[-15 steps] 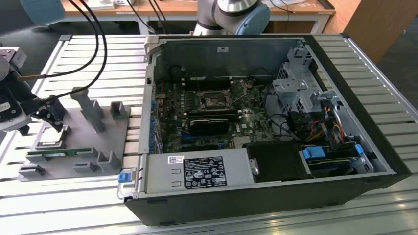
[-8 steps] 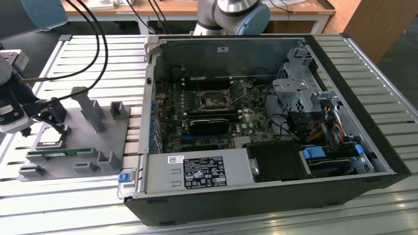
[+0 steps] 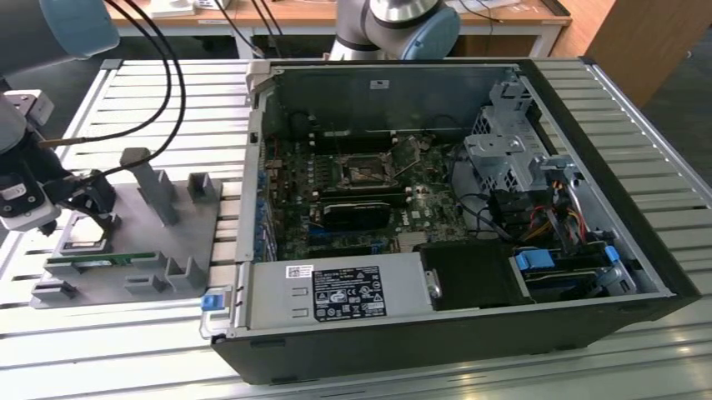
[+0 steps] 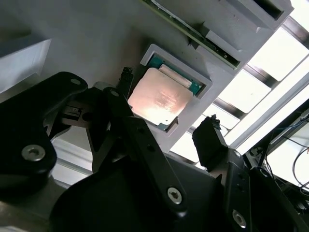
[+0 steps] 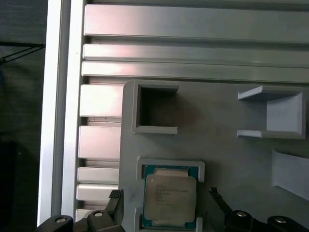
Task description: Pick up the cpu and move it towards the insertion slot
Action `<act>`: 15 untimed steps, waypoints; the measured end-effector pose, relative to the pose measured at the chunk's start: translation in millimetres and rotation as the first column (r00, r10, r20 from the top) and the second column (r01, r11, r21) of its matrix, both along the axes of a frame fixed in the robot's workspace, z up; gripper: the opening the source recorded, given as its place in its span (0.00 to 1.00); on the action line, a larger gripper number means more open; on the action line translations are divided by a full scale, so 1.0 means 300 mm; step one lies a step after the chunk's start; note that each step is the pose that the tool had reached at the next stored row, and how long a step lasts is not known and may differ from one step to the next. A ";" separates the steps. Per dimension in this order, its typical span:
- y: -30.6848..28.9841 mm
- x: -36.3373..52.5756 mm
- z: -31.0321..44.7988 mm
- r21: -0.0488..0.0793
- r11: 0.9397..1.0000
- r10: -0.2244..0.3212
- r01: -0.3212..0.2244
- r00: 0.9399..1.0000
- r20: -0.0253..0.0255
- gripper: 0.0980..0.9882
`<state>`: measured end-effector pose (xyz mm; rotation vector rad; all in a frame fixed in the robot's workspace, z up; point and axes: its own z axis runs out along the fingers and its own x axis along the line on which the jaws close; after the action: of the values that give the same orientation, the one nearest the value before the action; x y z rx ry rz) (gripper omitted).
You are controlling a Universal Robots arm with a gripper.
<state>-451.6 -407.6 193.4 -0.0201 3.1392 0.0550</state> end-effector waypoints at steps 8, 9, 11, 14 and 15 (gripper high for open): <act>0.000 0.004 -0.019 0.000 1.000 -0.011 0.011 1.000 0.000 0.76; 0.000 0.006 -0.021 0.000 1.000 -0.011 0.011 1.000 0.000 0.76; 0.000 0.008 -0.024 0.000 1.000 -0.011 0.011 1.000 0.000 0.76; 0.000 0.010 -0.031 0.000 1.000 -0.011 0.011 1.000 0.000 0.76; 0.000 0.010 -0.033 0.000 1.000 -0.011 0.011 1.000 0.000 0.76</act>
<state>-448.6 -407.6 183.3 -0.0025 3.1391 0.0549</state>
